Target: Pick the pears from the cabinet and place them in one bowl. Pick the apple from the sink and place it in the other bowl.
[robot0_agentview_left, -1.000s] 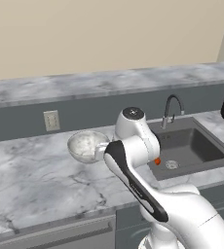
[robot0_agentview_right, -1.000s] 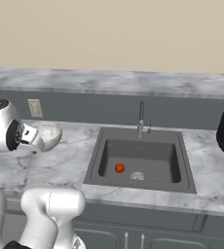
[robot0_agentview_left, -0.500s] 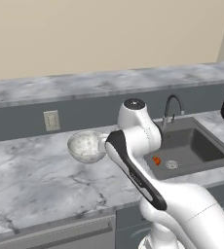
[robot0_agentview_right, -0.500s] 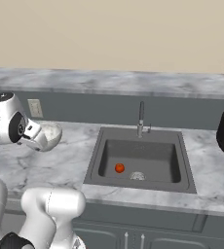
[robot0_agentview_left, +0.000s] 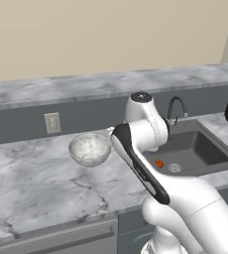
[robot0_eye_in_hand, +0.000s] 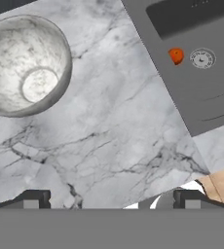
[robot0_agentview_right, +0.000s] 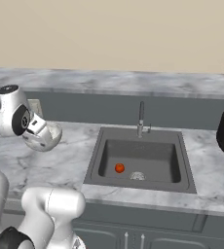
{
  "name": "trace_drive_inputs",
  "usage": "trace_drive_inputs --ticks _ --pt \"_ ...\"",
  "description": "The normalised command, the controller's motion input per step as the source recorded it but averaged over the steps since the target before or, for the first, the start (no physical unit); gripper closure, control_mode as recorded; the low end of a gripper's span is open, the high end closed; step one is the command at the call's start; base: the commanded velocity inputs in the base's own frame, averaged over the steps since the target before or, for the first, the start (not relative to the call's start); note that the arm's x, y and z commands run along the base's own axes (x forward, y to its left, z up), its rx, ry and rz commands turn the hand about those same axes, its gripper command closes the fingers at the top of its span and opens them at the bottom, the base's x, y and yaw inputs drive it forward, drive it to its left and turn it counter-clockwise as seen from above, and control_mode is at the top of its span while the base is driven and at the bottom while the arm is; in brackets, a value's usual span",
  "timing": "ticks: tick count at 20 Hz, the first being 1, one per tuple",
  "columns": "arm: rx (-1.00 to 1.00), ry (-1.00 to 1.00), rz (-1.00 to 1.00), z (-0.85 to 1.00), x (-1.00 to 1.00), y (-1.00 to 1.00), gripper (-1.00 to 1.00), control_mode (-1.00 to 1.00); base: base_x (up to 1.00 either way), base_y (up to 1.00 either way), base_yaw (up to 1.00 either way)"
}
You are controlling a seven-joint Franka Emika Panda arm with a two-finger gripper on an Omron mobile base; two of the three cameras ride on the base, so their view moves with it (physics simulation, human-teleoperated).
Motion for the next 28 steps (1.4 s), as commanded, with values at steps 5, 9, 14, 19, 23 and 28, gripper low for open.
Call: trace_drive_inputs --ticks 5,9,14,19,23,28 --pt "0.0 0.0 -0.01 0.02 0.04 -0.46 -1.0 -1.0 0.0 0.0 0.0" --pt "0.0 0.02 0.0 0.0 0.07 -0.52 -1.0 -1.0 0.0 0.0 0.0" --pt "0.03 0.04 0.0 -0.02 0.07 -0.55 -1.0 -1.0 0.0 0.0 0.0" --pt "0.03 0.0 0.0 -0.03 0.05 -0.53 -1.0 -1.0 0.0 0.0 0.0" --pt "0.0 0.0 -0.01 -0.04 0.09 -0.48 -1.0 -1.0 0.0 0.0 0.0" --pt "0.0 0.01 -0.2 -0.04 0.14 -0.44 -1.0 -1.0 0.0 0.0 0.0"
